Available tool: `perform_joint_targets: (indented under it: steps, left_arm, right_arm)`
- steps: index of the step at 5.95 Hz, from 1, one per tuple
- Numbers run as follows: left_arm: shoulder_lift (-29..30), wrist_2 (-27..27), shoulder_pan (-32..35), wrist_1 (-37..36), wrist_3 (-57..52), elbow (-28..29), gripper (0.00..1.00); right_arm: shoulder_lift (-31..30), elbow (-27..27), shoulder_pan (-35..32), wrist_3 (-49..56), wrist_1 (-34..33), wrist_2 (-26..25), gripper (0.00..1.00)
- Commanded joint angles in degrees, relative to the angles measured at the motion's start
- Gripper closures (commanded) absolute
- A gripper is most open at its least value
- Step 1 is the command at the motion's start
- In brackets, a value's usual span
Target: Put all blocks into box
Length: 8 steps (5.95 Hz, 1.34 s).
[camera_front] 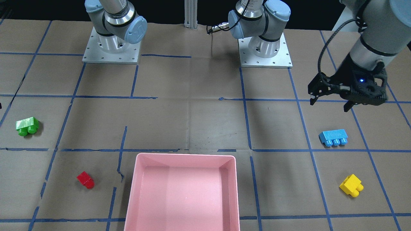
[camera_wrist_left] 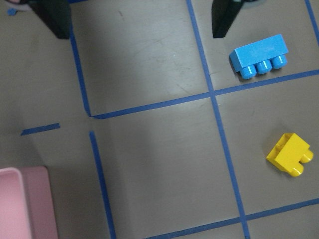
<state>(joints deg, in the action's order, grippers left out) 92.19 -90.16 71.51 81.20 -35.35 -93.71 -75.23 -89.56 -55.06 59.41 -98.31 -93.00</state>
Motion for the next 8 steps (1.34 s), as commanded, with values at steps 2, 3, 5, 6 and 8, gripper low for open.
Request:
perform_joint_targets:
  steps: [2, 3, 5, 6, 8]
  left_arm:
    - [1.6, 0.3, -11.7, -0.7, -35.4, -2.3, 0.01]
    - [4.0, 0.3, -13.4, -0.9, -47.6, -2.1, 0.01]
    - [7.6, 0.3, -15.7, -3.7, -66.8, -2.3, 0.01]
    - [9.6, 0.3, -16.2, -9.5, -68.5, -4.3, 0.01]
    - [11.0, 0.4, -19.4, -19.1, -73.4, -11.9, 0.01]
  right_arm:
    - [5.8, -5.1, 2.3, 0.0, -7.9, 0.0, 0.00]
    - [5.8, -12.0, 2.3, 0.2, -16.5, -0.1, 0.00]
    - [5.9, -20.5, 2.4, 2.4, -28.5, 0.5, 0.00]
    - [6.1, -20.8, 2.6, 2.5, -28.6, 0.4, 0.00]
    - [6.3, -21.4, 2.9, 2.6, -28.7, -0.2, 0.00]
